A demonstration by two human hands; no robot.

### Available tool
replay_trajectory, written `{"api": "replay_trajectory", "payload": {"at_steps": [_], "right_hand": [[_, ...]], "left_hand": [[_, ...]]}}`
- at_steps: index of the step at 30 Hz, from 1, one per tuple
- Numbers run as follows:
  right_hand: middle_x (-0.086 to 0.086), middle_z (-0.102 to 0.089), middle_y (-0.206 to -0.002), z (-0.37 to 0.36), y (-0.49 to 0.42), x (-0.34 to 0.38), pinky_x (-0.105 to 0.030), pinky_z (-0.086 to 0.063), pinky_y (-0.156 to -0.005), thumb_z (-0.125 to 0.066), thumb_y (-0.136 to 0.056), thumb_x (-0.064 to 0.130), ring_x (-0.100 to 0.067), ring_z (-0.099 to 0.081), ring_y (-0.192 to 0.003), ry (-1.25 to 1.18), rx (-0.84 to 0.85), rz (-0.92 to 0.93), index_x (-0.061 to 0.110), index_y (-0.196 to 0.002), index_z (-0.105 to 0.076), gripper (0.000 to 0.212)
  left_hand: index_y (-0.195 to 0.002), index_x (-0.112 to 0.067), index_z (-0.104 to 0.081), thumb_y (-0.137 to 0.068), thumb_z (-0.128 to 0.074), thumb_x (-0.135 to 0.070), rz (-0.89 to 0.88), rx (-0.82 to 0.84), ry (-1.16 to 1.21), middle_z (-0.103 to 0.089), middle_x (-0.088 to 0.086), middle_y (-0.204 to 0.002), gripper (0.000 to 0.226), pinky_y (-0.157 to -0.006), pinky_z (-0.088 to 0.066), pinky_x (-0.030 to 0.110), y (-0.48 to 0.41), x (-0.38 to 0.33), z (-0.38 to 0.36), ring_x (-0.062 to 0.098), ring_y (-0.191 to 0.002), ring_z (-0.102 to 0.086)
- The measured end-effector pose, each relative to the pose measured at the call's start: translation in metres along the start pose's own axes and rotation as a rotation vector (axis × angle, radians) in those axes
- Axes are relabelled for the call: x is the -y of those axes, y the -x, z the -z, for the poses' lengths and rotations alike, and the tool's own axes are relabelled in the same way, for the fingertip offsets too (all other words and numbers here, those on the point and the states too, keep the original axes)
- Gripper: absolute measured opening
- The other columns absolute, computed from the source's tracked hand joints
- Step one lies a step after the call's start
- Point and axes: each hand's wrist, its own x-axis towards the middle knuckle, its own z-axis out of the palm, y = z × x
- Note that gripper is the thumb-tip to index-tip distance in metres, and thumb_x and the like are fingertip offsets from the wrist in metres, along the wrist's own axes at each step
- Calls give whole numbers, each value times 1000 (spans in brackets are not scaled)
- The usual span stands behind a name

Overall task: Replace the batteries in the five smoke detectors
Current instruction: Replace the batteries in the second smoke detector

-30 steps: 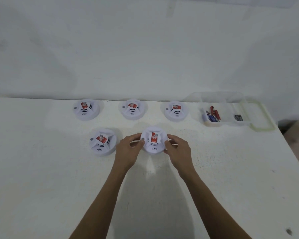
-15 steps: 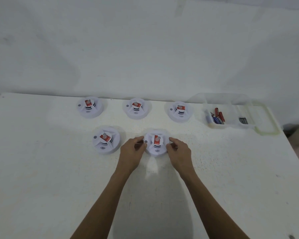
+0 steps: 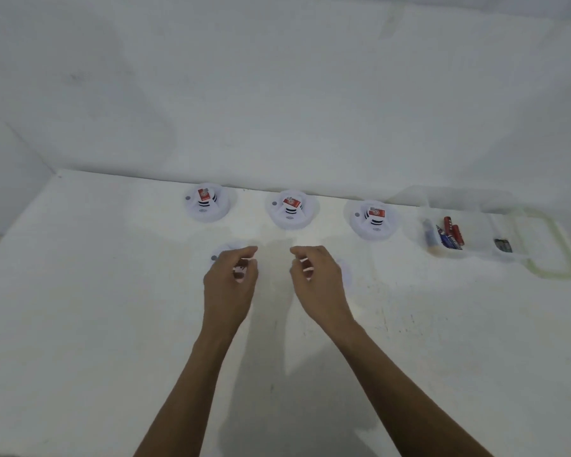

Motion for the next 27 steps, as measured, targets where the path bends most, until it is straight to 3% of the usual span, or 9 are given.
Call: {"api": "replay_trajectory", "payload": {"at_steps": [3, 5, 7, 9, 11, 14, 19, 23, 27], "right_hand": [[0, -61, -115, -19, -9, 1, -8, -46, -70, -50, -96, 13, -6, -60, -85, -39, 151, -45, 13, -119, -62, 26], [0, -60, -118, -29, -15, -2, -13, -47, -70, -48, -96, 16, -11, -62, -88, -42, 235, -120, 14, -123, -60, 30], [-4, -57, -125, -38, -21, -4, -27, -52, -83, -46, -96, 19, -19, -64, -97, -6, 314, -183, 12, -128, -56, 35], [-10, -56, -124, -43, -25, -5, -41, -51, -90, -44, -95, 17, -28, -63, -101, 62, 372, -206, 4, -126, -57, 35], [-19, -61, -106, -46, -26, -2, -39, -50, -78, -43, -94, 11, -33, -63, -89, 81, 388, -166, -5, -108, -61, 29], [-16, -65, -83, -50, -24, 1, -35, -48, -68, -41, -88, 6, -28, -58, -71, 44, 403, -109, 1, -89, -66, 26], [-4, -67, -97, -43, -17, 5, -42, -55, -80, -47, -93, 15, -24, -64, -85, -234, 366, -286, 20, -113, -61, 25], [-8, -67, -107, -29, -9, 10, -33, -59, -79, -54, -92, 15, -21, -66, -97, -455, 312, -344, 22, -114, -55, 22], [-5, -67, -109, -5, 6, 24, -36, -59, -82, -55, -93, 13, -20, -68, -97, -574, 270, -315, 24, -117, -56, 26]], "left_hand": [[-110, -17, -67, -89, -60, -15, 47, -57, -97, -63, 4, -115, 22, -76, -43, 11, -10, 18, 11, 8, -95, -57], [-120, -13, -62, -90, -61, -21, 119, -24, -148, -58, 11, -124, 31, -88, -44, 24, -17, 30, 15, 18, -107, -55], [-130, -9, -54, -92, -57, -27, 207, 53, -189, -53, 15, -132, 42, -97, -40, 35, -21, 38, 17, 27, -118, -50], [-136, -9, -47, -94, -52, -30, 263, 111, -213, -50, 16, -136, 47, -101, -36, 36, -24, 41, 18, 28, -124, -45], [-138, -9, -44, -96, -50, -29, 298, 144, -205, -49, 15, -137, 47, -102, -34, 36, -25, 39, 19, 29, -125, -44], [-136, -8, -46, -96, -49, -29, 301, 143, -194, -52, 15, -135, 45, -101, -35, 36, -25, 35, 20, 29, -124, -47], [-110, -13, -61, -96, -44, -43, 315, 99, -102, -65, 8, -110, 37, -81, -42, 30, -20, 35, 17, 26, -103, -58], [-120, -19, -58, -87, -48, -55, 373, 115, 17, -63, 0, -115, 51, -86, -48, 34, -11, 23, 13, 21, -104, -59], [-130, -24, -50, -86, -55, -57, 416, 185, 173, -57, -5, -120, 55, -87, -49, 34, -4, -1, 9, 18, -106, -56]]}}
